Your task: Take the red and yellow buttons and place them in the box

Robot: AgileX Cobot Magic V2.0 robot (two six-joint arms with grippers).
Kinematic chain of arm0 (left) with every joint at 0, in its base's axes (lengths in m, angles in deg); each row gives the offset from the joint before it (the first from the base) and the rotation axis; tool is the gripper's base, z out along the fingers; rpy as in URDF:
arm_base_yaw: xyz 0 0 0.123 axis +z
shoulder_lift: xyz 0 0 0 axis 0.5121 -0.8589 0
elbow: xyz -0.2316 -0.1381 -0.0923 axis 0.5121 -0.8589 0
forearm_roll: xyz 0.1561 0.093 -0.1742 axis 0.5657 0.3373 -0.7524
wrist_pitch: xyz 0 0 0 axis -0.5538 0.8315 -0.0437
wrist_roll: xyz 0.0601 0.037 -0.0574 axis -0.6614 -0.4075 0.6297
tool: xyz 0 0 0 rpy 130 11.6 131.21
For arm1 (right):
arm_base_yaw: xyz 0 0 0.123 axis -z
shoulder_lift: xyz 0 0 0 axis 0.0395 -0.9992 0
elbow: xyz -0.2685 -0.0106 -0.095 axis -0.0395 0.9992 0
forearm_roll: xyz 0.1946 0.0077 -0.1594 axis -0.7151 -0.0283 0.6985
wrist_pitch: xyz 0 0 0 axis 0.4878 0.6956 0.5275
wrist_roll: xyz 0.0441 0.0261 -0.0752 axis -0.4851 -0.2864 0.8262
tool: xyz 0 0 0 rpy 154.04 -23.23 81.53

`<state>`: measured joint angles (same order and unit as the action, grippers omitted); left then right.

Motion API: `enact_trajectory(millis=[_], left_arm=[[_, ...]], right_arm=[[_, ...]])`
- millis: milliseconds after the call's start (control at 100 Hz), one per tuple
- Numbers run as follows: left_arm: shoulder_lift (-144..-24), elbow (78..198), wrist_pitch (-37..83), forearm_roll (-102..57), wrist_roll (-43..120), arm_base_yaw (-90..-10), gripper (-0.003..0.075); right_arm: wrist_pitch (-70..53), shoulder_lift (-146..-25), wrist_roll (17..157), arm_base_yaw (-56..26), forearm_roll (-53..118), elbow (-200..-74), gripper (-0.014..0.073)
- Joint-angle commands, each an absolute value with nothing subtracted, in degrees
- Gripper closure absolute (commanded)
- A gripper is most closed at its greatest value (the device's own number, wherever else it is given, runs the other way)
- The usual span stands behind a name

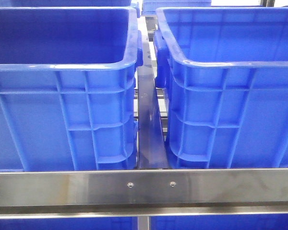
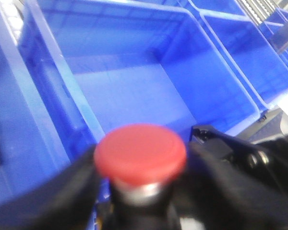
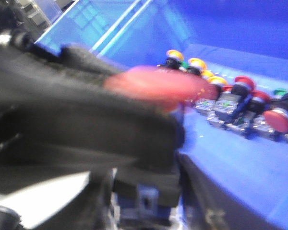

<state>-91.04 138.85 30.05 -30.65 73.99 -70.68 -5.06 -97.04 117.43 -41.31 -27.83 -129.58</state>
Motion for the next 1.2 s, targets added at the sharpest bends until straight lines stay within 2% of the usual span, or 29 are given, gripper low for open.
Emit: enact_trajectory(millis=[0,90,470,810,940,1190], left_arm=[[-89.9,140.5,26.9,-32.0,73.9,-71.1,0.0181],[-89.9,140.5,26.8,-32.0,73.9,-71.1,0.0131],[-84.7,140.5,25.6,-28.3,73.8,-69.1,0.0131],[-78.1,136.0,30.5,-21.8,74.1,-54.2,0.0131],[-74.1,133.5,32.3,-14.8,74.1,-47.6,0.0131],[-64.7,128.0,35.8,-3.1,74.1,-41.0,0.0131]], right_arm=[[-4.1,-95.8,118.5,-41.3,-29.0,-131.8,0.0531],[-4.0,-95.8,118.5,-41.3,-29.3,-131.8,0.0531],[-5.3,-95.8,118.5,-41.3,-29.3,-131.7,0.0531],[-7.2,-95.8,118.5,-41.3,-29.3,-131.7,0.0531],[-8.7,-95.8,118.5,-41.3,-29.3,-131.7,0.0531],[-9.6,-95.8,118.5,-39.2,-29.3,-131.7,0.0531]])
